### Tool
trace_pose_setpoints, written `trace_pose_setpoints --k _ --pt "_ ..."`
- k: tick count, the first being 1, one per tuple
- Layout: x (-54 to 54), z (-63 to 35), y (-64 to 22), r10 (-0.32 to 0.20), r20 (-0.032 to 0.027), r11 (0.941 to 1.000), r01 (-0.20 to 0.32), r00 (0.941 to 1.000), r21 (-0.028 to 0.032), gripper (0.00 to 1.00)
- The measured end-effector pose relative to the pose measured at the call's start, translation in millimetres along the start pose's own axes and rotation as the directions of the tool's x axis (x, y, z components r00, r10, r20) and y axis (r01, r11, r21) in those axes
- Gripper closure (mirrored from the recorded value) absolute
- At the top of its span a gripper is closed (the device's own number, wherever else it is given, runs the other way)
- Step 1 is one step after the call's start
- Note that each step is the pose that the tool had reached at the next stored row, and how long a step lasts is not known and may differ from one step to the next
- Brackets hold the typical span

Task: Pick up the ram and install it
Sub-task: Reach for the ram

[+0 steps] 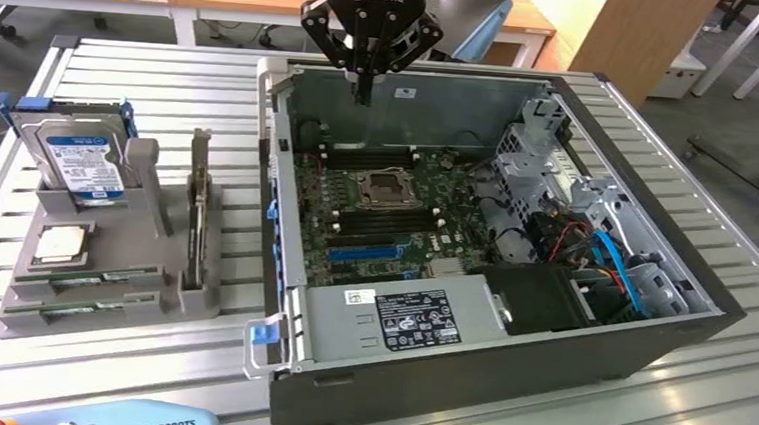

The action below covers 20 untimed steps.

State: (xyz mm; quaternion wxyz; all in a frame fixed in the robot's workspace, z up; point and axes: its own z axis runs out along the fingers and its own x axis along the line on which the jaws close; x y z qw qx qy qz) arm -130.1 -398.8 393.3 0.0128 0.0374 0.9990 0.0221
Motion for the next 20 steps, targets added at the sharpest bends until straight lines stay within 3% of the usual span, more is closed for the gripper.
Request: trace_pose_setpoints --k 20 --pt "27.8 -0.7 -2.1 0.0 0.0034 1.0 0.0 1.0 -0.0003 0.9"
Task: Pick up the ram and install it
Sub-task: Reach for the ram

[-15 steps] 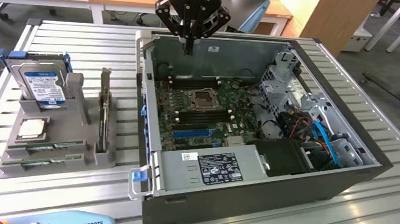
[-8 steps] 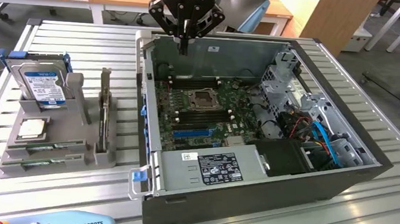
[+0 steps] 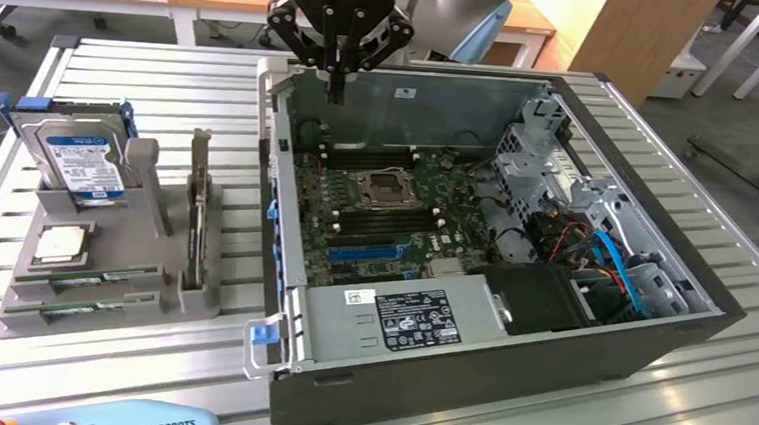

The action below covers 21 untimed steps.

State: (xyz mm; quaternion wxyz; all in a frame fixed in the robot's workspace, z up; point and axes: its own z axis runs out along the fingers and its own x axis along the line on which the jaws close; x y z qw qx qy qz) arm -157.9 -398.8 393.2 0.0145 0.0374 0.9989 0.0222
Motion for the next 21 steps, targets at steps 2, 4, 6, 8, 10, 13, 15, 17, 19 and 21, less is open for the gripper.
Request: trace_pose_setpoints --k 2,4,6,8,10,13,15,17,19,21 --pt "3.2 -0.1 -0.2 0.0 0.0004 1.0 0.0 1.0 0.0 0.9" --pt "6.0 -0.2 -0.4 0.0 0.0007 1.0 0.0 1.0 0.0 0.9" --pt "8.4 -0.3 -0.6 0.0 0.0008 1.0 0.0 1.0 0.0 0.9" --pt "11.1 -0.4 -0.8 0.0 0.0011 1.0 0.0 1.0 0.0 0.9" --pt "14.3 -0.5 -1.1 0.0 0.0015 1.0 0.0 1.0 0.0 0.9" --pt "18.9 -0.6 -1.4 0.0 0.002 1.0 0.0 1.0 -0.0001 0.9" --pt "22.3 -0.7 -1.6 0.0 0.0024 1.0 0.0 1.0 -0.0001 0.9" --pt "25.3 -0.8 -1.9 0.0 0.0029 1.0 0.0 1.0 -0.0002 0.9" --pt "28.7 -0.9 -2.2 0.0 0.0035 1.0 0.0 1.0 -0.0002 0.9" --pt "32.5 -1.0 -2.4 0.0 0.0042 1.0 0.0 1.0 -0.0002 0.9"
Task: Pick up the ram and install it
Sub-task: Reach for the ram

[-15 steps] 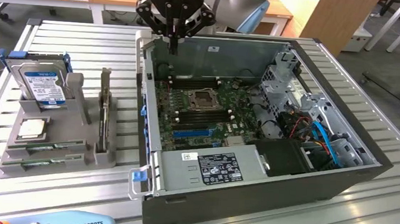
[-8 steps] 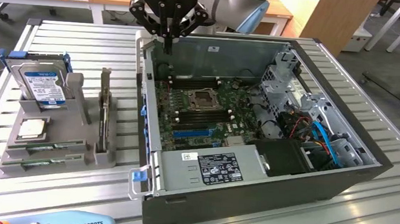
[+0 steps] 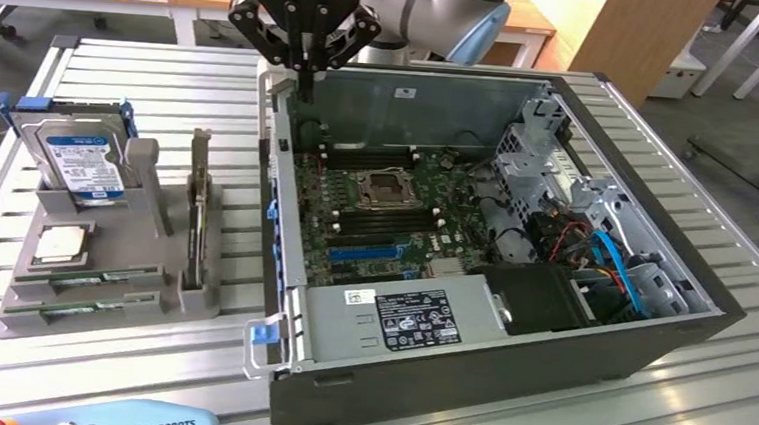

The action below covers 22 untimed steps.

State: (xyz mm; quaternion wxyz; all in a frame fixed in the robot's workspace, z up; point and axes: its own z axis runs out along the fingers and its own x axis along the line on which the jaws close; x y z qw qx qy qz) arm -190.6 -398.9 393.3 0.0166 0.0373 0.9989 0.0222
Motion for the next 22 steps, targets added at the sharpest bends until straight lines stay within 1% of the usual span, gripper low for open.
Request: trace_pose_setpoints --k 9,22 --pt "19.0 -0.7 -1.4 0.0 0.0031 1.0 0.0 1.0 -0.0002 0.9" --pt "43.6 -1.5 -3.2 0.0 0.0059 1.0 0.0 1.0 -0.0005 0.9"
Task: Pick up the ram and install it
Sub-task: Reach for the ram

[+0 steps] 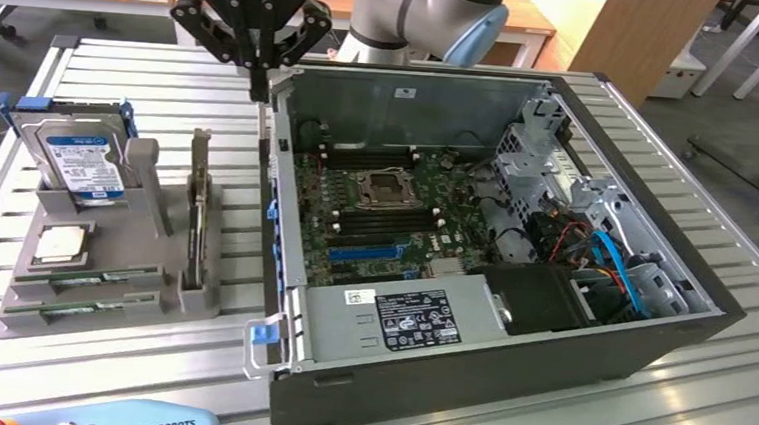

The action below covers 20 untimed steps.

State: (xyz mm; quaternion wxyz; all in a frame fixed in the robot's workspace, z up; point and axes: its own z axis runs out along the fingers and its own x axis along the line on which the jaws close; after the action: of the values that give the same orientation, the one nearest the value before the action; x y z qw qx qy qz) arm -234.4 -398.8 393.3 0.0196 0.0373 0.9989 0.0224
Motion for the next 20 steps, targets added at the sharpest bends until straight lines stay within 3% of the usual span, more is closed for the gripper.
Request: trace_pose_setpoints --k 20 --pt "41.0 -1.7 -3.0 0.0 0.0034 1.0 0.0 1.0 -0.0002 0.9"
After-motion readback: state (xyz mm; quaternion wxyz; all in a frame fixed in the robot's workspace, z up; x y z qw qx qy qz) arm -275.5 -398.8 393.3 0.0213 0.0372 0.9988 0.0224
